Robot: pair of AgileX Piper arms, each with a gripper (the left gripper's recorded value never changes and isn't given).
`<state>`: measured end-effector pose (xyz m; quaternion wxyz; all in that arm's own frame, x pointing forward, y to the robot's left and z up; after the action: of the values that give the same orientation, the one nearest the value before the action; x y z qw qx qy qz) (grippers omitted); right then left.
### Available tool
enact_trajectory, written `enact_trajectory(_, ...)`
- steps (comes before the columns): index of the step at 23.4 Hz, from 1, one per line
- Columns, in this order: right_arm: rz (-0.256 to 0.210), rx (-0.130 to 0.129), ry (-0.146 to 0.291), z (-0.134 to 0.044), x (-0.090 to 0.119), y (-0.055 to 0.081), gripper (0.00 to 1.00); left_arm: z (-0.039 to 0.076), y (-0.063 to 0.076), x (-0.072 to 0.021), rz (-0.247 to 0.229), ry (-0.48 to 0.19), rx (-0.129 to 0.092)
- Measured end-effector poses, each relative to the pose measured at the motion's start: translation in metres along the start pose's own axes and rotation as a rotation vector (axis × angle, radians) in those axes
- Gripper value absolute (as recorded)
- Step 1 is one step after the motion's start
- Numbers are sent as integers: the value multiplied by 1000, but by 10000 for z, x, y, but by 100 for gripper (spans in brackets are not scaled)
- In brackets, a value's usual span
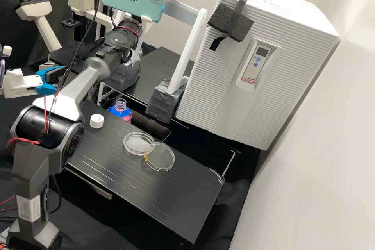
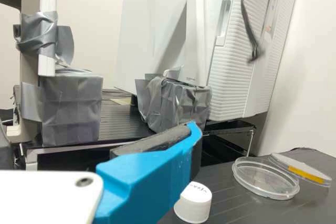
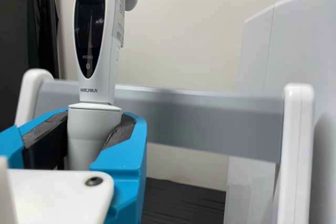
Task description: Use the pipette
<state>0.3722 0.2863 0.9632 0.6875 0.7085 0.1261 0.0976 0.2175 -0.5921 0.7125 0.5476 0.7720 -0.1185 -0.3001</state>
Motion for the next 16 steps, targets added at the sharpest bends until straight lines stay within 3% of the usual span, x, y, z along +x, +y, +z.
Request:
enact_trajectory(5, 10, 9, -26, 45, 15, -10, 0, 0, 0, 0, 0, 0, 0)
enact_trajectory(11, -49, 17, -94, 229, -113, -192, 0, 30, 5, 35, -8, -6, -2)
enact_trajectory(16, -56, 17, -102, 229, -223, -201, 0, 49, 3, 38, -8, -13, -3)
